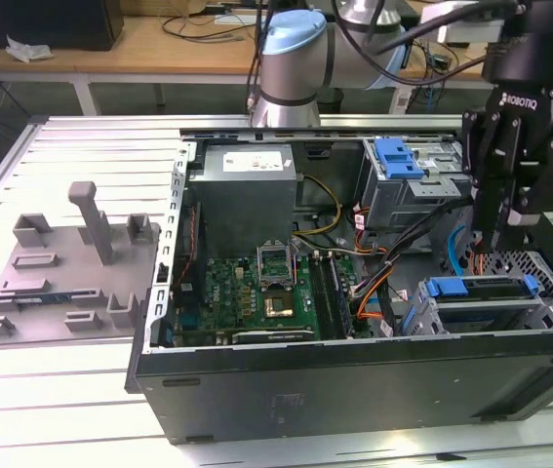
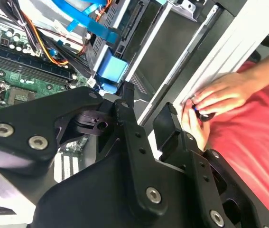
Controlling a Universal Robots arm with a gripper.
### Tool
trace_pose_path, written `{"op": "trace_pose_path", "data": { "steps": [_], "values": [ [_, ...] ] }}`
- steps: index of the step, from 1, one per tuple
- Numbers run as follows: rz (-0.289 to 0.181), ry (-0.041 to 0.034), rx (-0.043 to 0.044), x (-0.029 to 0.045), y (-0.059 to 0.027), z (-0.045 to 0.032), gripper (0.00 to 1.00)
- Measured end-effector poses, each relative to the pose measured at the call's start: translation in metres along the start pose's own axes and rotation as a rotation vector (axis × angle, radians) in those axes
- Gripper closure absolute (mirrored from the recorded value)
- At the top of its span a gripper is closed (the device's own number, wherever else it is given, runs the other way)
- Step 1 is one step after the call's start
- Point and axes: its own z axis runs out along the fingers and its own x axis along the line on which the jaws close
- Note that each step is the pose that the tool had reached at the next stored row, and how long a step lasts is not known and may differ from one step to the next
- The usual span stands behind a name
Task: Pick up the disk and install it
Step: 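Insert the first disk wire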
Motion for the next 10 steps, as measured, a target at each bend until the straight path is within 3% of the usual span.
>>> {"op": "trace_pose_path", "data": {
  "steps": [6,10],
  "values": [
    [0.000,0.0164,0.0003,-0.0110,-0.0027,-0.0043,0.56],
    [-0.003,0.0249,-0.0032,-0.0164,-0.0098,-0.0063,0.56]
  ]
}}
